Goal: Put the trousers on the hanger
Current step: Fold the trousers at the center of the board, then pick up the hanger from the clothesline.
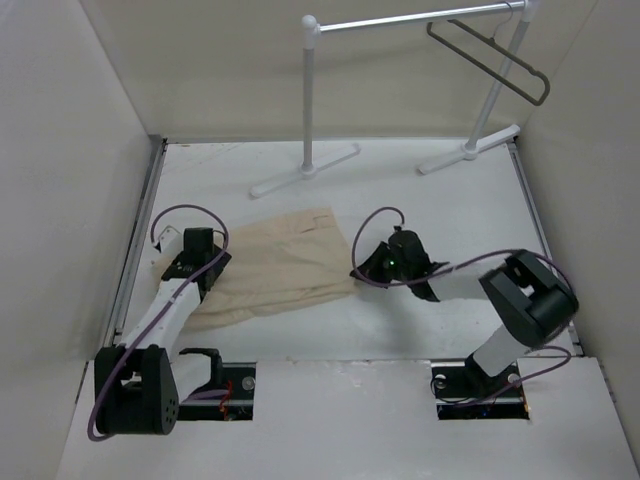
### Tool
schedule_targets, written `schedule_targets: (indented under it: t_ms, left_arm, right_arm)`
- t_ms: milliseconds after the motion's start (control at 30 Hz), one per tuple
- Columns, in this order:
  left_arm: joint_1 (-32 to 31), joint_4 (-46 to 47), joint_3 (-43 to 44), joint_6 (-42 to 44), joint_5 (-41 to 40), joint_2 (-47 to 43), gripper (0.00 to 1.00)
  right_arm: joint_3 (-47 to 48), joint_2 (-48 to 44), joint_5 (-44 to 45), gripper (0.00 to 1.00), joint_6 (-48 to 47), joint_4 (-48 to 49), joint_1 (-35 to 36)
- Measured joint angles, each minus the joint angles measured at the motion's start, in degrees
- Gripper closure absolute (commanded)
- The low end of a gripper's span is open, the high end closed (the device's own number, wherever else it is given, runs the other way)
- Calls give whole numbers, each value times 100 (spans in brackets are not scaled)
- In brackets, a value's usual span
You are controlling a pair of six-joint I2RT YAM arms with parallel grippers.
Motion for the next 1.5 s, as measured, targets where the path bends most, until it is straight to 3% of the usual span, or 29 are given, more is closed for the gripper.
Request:
schedule_targets:
  t_ms: [167, 300, 400, 433, 500, 533, 600, 700, 767, 867, 933, 1000, 1167, 1233, 1333, 1433, 1500]
  left_arm:
    - [-76, 540, -22, -17, 319, 627, 35]
    - [-179, 798, 175, 13, 444, 1228, 34]
    - [-179, 868, 627, 116, 533, 1598, 34]
    - [-179, 879, 820, 166, 566, 1714, 33]
    - [-179, 887, 1180, 271, 638, 1858, 32]
    - [-177, 885, 1362, 315, 693, 1884, 31]
    - [-175, 881, 1635, 391, 822, 1845, 30]
    - [-203, 807, 1729, 514, 973, 1504, 31]
    - [-269, 612, 1720, 555, 1012, 1119, 36]
    - [-507, 396, 1639, 586, 1038, 380, 61]
    - [-807, 289, 1567, 581, 1032, -72, 75]
    - [-1185, 153, 1545, 601, 1012, -337, 83]
    - [-2304, -184, 1550, 614, 863, -310, 87]
    - [-2717, -273, 1565, 614, 822, -184, 86]
    - [-3333, -341, 1602, 614, 734, -33, 86]
    - [-3869, -382, 1604, 612, 649, 0, 86]
    - [-4155, -426, 1613, 614, 627, 0, 85]
  right_arm:
    - [-1412, -1993, 374, 91, 302, -313, 146]
    - [-1840, -3279, 966, 83, 625, -1104, 1099]
    - [-1836, -3899, 1309, 66, 848, -1759, 1692]
    - [-1827, -4030, 1401, 56, 881, -1939, 1753]
    - [-1803, -4247, 1576, 38, 894, -2341, 1757]
    - [-1779, -4339, 1646, 34, 850, -2549, 1722]
    - [-1674, -4579, 1742, 31, 649, -3067, 1547]
    - [-1296, -4948, 1812, 35, 177, -3731, 1040]
    - [-811, -5082, 1801, 53, -225, -4120, 675]
    - [463, -4944, 1628, 84, -929, -4594, 232]
    - [1620, -4603, 1445, 90, -1419, -4841, 55]
    - [3014, -4087, 1274, 90, -1926, -5077, -136]
    - [6651, -2415, 1056, 92, -3038, -5355, -1399]
    - [7862, -1731, 1071, 86, -3283, -5539, -2020]
    - [9066, -861, 1259, 62, -3526, -5792, -2839]
    - [9475, -282, 1475, 40, -3716, -6013, -3477]
    - [9549, 26, 1563, 33, -3832, -6186, -3812]
